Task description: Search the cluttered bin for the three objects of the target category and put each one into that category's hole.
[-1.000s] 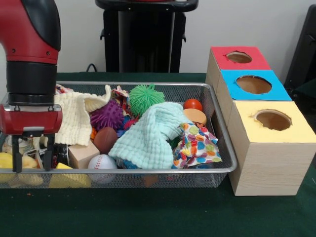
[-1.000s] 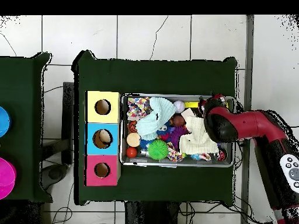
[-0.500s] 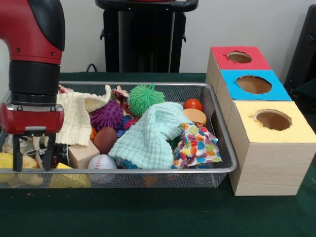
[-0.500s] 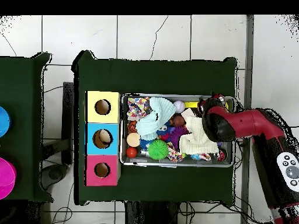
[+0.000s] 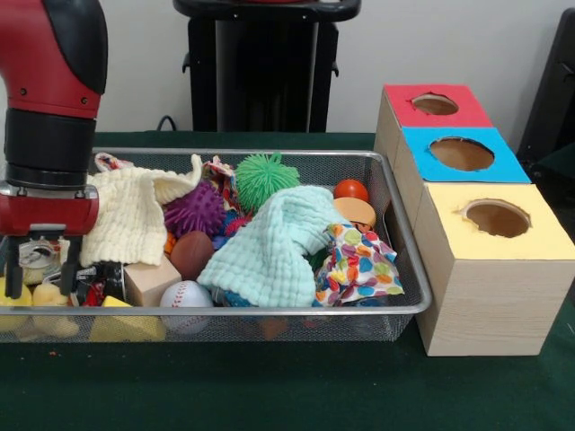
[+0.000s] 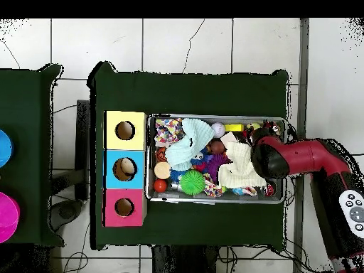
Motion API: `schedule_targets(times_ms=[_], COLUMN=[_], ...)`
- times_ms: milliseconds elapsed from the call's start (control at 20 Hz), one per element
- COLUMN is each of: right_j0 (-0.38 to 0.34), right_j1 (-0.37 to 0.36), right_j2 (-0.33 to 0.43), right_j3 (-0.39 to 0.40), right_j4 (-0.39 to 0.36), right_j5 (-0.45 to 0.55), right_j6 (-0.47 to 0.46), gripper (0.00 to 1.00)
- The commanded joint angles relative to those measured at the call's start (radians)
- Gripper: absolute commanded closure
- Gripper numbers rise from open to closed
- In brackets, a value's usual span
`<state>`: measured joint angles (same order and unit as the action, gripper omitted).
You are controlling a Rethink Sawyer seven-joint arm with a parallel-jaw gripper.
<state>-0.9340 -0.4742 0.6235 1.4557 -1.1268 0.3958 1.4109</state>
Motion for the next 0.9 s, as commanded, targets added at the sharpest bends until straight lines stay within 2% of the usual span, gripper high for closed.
schedule_targets(times_ms=[50, 300, 400, 700, 900], right_j0=[0.029, -0.065, -0.079, -0.098, -0.07], right_j1=[-0.025, 0.161, 0.188, 0.22, 0.203], right_j2=[-0.097, 0.001, 0.016, 0.039, 0.009], right_j3=[0.006, -0.057, -0.059, -0.038, -0.023], right_j4=[-0.034, 0.036, 0.058, 0.107, 0.111], right_j5=[0.063, 0.097, 0.109, 0.145, 0.179], right_j6=[-0.056, -0.25, -0.266, -0.315, -0.301], gripper=[0.0, 0.0, 0.0, 0.0, 0.0])
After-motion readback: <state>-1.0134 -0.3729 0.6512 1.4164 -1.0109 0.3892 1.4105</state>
